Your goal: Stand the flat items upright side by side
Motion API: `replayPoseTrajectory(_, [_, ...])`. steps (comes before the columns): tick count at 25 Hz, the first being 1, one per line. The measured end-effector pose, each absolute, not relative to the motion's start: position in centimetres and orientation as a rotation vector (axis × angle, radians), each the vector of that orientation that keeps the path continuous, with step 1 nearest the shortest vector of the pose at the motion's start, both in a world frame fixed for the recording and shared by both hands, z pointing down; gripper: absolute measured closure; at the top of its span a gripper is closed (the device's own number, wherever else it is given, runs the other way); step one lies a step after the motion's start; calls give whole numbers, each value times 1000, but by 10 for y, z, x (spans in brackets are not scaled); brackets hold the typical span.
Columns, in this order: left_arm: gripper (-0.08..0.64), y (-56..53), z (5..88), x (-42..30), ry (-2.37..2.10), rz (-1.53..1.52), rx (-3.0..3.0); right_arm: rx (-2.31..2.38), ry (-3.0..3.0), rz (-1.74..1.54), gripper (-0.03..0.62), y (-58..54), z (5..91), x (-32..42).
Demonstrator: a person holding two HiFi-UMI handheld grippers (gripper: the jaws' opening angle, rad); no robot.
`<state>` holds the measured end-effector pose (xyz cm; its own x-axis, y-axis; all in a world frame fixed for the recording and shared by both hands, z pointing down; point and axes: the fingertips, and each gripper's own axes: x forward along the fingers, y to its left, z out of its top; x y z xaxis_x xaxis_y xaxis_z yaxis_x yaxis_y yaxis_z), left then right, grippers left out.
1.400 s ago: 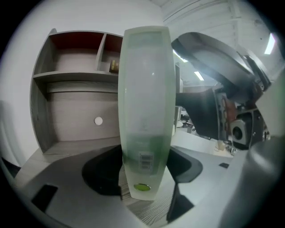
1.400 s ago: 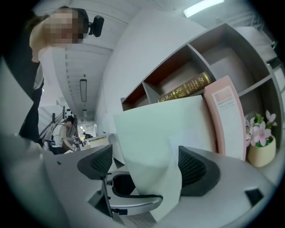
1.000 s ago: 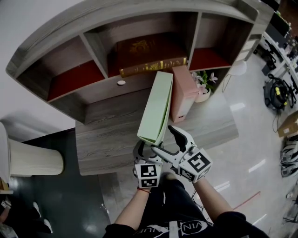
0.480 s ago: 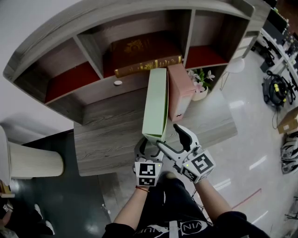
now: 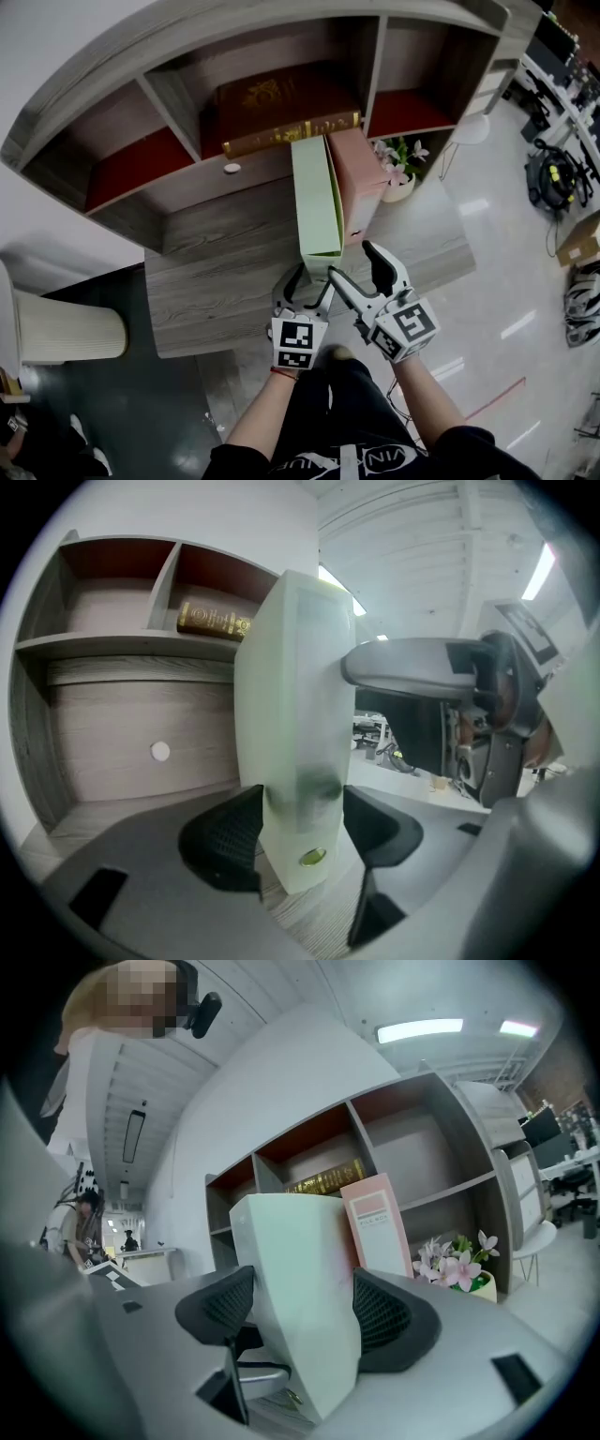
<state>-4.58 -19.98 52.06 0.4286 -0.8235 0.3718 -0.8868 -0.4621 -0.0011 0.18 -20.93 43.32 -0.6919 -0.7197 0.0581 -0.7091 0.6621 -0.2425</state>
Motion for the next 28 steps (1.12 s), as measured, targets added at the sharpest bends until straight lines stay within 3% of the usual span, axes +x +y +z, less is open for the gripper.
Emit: replayPoseTrajectory(28, [341, -263, 537, -52, -1568, 492, 2337, -1379, 2777, -394, 279, -277, 435, 24])
